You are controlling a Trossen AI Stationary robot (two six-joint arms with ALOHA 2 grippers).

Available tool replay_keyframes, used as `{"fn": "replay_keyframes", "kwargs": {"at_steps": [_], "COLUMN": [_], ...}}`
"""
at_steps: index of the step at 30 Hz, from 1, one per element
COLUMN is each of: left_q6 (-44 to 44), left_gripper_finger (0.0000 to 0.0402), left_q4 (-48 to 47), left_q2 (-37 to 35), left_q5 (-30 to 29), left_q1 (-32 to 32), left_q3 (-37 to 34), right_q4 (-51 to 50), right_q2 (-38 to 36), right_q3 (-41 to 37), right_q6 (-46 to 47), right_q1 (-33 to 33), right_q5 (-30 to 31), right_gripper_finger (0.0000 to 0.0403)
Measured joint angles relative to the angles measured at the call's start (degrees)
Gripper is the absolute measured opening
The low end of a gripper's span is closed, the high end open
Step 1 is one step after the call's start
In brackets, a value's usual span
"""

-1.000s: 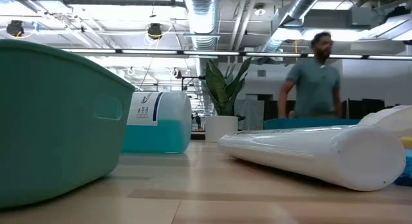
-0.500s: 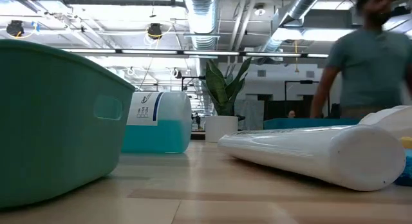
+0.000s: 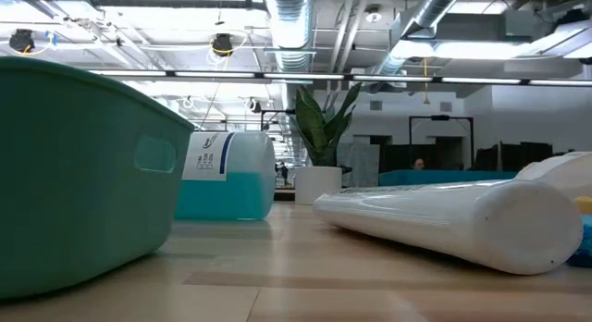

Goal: Pick & Place Kitchen Items
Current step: Put the white microfiber cloth into the top green bin

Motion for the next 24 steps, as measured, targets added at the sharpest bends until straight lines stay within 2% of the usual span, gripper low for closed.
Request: {"fn": "replay_keyframes", "kwargs": {"at_steps": [5,9,11,13,15,18,22,24], "left_q6": [7.48,15.73,17.85,17.10,16.07,10.82,3.47,0.18], "left_gripper_finger": [0.0106,0.0142,0.0156,0.0162,0.0162,0.0148,0.0112,0.0091], "left_q4": [-0.44,-5.34,-12.52,-23.08,-35.56,-48.15,-54.16,-56.04], "left_q2": [0.76,2.19,2.37,2.88,3.58,5.62,8.43,9.97], "left_q5": [-2.56,-5.11,-12.38,-23.86,-33.87,-40.94,-41.92,-39.50], "left_q1": [-2.08,-3.01,-3.05,-2.96,-2.88,-2.37,1.07,3.45], "left_q3": [2.00,6.58,10.05,14.71,18.86,23.65,25.32,25.32], "right_q4": [-0.10,-0.14,-0.55,-1.66,-3.50,-5.22,-5.46,-5.41], "right_q2": [0.56,2.91,4.42,5.77,6.79,8.28,9.78,10.07], "right_q3": [2.21,5.73,7.32,9.28,11.06,13.13,14.40,14.70], "right_q6": [2.19,1.45,0.40,-0.24,-0.28,-0.28,-0.26,-0.28], "right_q1": [0.00,0.17,0.17,0.17,0.07,0.07,0.07,0.07], "right_q5": [0.39,2.16,3.36,4.53,4.76,5.97,7.55,7.56], "right_gripper_finger": [0.0053,0.0097,0.0118,0.0137,0.0154,0.0170,0.0175,0.0173]}}
